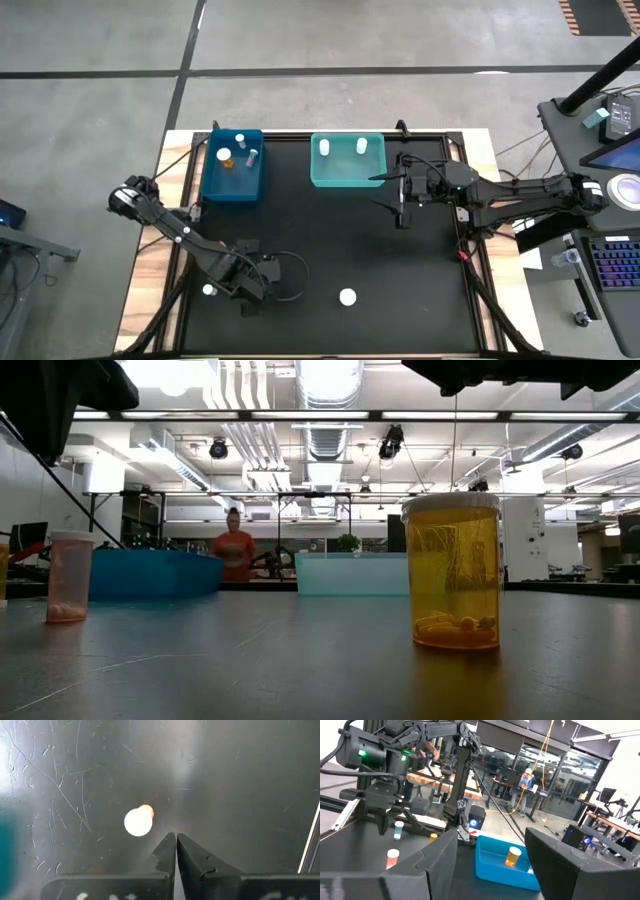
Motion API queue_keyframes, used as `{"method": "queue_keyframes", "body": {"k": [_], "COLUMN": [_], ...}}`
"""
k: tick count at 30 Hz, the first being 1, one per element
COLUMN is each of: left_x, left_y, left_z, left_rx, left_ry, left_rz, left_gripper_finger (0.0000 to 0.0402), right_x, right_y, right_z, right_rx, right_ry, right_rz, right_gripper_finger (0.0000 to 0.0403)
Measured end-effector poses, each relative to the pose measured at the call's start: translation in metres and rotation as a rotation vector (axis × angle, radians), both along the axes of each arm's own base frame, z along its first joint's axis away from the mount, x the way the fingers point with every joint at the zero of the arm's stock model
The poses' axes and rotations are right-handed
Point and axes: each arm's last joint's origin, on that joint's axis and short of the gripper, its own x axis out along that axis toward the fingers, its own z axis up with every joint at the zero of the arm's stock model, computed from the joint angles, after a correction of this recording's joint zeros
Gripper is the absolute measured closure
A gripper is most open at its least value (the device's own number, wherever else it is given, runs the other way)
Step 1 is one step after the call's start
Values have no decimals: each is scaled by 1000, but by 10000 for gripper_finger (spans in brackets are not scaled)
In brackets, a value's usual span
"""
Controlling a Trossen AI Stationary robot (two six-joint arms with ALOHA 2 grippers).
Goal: Pick and place medicine bottles into bin by pill shape (circle, oval)
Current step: Put the pink tablet bottle into the light blue bin
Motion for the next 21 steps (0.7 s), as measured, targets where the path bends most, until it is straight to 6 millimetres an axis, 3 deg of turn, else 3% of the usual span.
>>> {"method": "queue_keyframes", "body": {"k": [10,21], "left_x": [2,1], "left_y": [-1,2], "left_z": [-6,-27], "left_rx": [-11,32], "left_ry": [-18,-54], "left_rz": [-1,7], "left_gripper_finger": [385,237], "right_x": [0,0], "right_y": [0,0], "right_z": [0,0], "right_rx": [0,0], "right_ry": [3,4], "right_rz": [0,0], "right_gripper_finger": [179,179]}}
